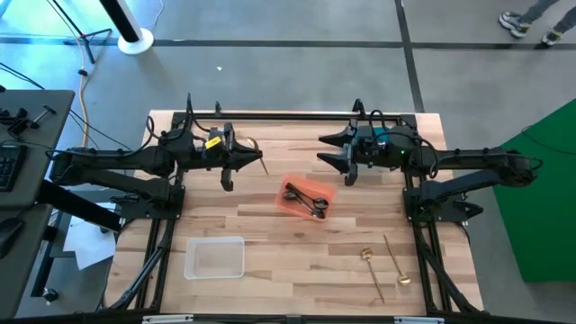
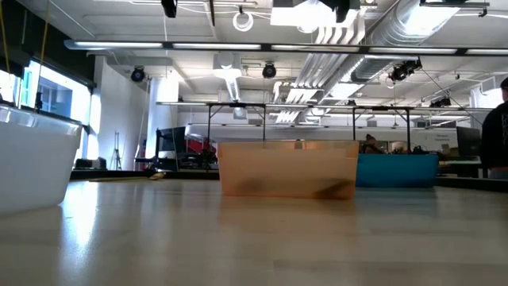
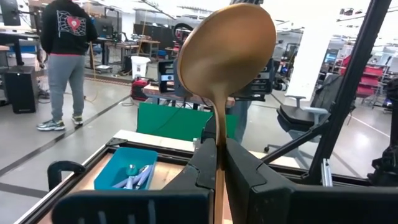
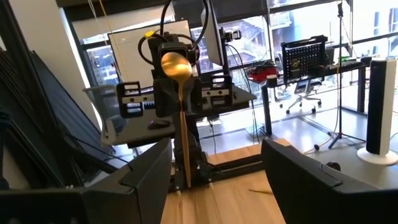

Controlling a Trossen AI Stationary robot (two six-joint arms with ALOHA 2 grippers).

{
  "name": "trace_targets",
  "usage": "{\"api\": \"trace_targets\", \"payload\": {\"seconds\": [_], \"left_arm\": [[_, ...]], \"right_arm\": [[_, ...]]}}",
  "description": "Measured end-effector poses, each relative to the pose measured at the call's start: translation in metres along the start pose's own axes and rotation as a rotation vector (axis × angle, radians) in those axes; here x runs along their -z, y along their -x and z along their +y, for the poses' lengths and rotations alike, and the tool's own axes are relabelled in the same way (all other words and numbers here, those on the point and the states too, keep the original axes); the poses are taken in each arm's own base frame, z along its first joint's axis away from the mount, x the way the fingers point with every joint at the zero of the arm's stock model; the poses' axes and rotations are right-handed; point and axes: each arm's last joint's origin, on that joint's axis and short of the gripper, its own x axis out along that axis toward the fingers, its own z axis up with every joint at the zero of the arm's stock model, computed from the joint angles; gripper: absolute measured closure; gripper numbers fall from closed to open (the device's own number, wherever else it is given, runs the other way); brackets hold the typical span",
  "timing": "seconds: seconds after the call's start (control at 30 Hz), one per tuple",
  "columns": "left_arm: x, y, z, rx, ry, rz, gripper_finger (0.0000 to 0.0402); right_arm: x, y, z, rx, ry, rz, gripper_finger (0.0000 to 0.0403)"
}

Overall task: Sort silverware by color (type)
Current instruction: Put the top right golden spoon into the white bin

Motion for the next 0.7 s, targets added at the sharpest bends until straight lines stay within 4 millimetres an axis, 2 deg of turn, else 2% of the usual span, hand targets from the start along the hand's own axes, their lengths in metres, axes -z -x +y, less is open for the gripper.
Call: {"api": "trace_targets", "payload": {"seconds": [0.2, 0.3, 0.4, 0.53, 0.6, 0.7], "left_arm": [[-0.002, 0.000, 0.000, 0.001, 0.000, 0.004, 0.0401], [-0.016, 0.001, -0.009, 0.044, -0.004, 0.045, 0.0401], [-0.029, 0.005, -0.025, 0.098, -0.008, 0.196, 0.0401], [-0.034, 0.015, -0.048, 0.122, 0.036, 0.451, 0.0401], [-0.027, 0.021, -0.062, 0.131, 0.077, 0.582, 0.0401], [-0.005, 0.028, -0.084, 0.128, 0.137, 0.780, 0.0401]], "right_arm": [[0.001, 0.000, 0.000, 0.001, 0.002, 0.006, 0.0169], [0.001, 0.000, 0.000, 0.003, -0.002, 0.010, 0.0169], [0.002, 0.000, -0.001, 0.014, -0.004, 0.019, 0.0169], [0.004, 0.000, -0.001, 0.019, 0.002, 0.034, 0.0169], [0.004, 0.000, -0.001, 0.022, 0.003, 0.042, 0.0169], [0.004, 0.000, -0.002, 0.039, 0.003, 0.039, 0.0169]]}}
